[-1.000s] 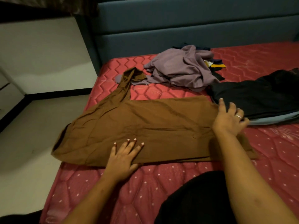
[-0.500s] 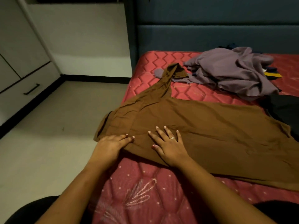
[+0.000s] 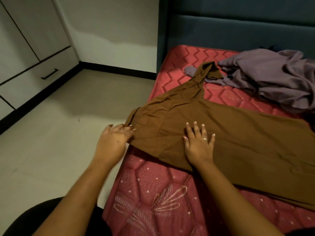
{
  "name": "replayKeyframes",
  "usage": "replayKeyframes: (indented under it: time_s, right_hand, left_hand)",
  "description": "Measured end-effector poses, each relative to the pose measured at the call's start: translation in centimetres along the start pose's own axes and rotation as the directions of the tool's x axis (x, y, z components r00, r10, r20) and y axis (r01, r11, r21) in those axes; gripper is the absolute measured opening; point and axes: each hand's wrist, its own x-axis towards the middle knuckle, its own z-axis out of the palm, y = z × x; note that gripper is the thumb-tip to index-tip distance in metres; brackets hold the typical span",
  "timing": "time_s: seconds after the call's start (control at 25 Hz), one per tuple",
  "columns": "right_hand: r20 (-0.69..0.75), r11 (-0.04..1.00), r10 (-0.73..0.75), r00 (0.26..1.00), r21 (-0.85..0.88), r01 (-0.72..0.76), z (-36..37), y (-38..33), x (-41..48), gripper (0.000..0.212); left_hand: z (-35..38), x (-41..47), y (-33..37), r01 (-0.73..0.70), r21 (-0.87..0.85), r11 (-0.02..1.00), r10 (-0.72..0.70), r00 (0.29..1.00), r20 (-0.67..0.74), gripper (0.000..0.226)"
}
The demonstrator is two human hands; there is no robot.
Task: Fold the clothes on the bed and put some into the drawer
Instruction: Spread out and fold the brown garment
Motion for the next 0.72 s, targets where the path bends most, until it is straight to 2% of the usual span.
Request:
replayKeyframes:
  time_s: [0.04, 0.08, 0.16, 0.2, 0.28, 0.36, 0.44, 0.6, 0.72]
  right_hand:
    - [0.004, 0.997, -0.065, 0.998, 0.052, 0.064, -0.1, -1.9, -0.4, 0.056]
    - [0.039, 0.982, -0.174, 0.984, 0.085, 0.171, 0.1, -3.8, -1.0, 0.062]
    - [0.13, 0.911, -0.41, 0.903, 0.012, 0.412, 1.5, -6.5, -2.3, 0.077]
    - [0.15, 0.87, -0.481, 0.864, -0.043, 0.492, 2.0, -6.8, -2.5, 0.077]
    - [0.161, 0.839, -0.528, 0.834, -0.051, 0.542, 2.1, -5.8, -1.7, 0.069]
    - [0.155, 0.82, -0.556, 0.817, -0.056, 0.569, 1.5, -4.0, -0.8, 0.065]
    - [0.095, 0.851, -0.51, 0.855, -0.092, 0.517, 0.6, -1.6, -0.2, 0.061]
    - [0.111, 0.954, -0.252, 0.961, -0.141, 0.266, -1.2, 7.7, 0.9, 0.068]
    - [0.12, 0.972, -0.074, 0.99, -0.213, 0.098, -2.9, 15.5, -0.9, 0.073]
  left_hand:
    - [0.1, 0.6, 2.6, -0.02, -0.039, 0.999, 0.018, 0.999, -0.041, 0.053]
    - [0.3, 1.0, 5.4, -0.008, -0.141, 0.99, 0.007, 1.0, -0.006, 0.051]
    - [2.5, 0.7, 9.5, 0.151, -0.346, 0.926, -0.061, 0.965, 0.256, 0.055]
    - [3.7, 0.3, 10.5, 0.218, -0.372, 0.902, -0.068, 0.924, 0.376, 0.062]
    - [5.7, -0.4, 10.1, 0.265, -0.398, 0.879, -0.078, 0.901, 0.428, 0.072]
    - [6.6, -0.6, 8.7, 0.265, -0.365, 0.893, -0.087, 0.896, 0.435, 0.071]
    - [6.9, -0.6, 8.0, 0.23, -0.259, 0.938, -0.095, 0.89, 0.447, 0.073]
    - [6.6, -0.2, 8.4, 0.199, -0.15, 0.968, -0.106, 0.874, 0.473, 0.08]
    - [5.7, 0.1, 9.7, 0.227, -0.022, 0.974, -0.191, 0.863, 0.467, 0.067]
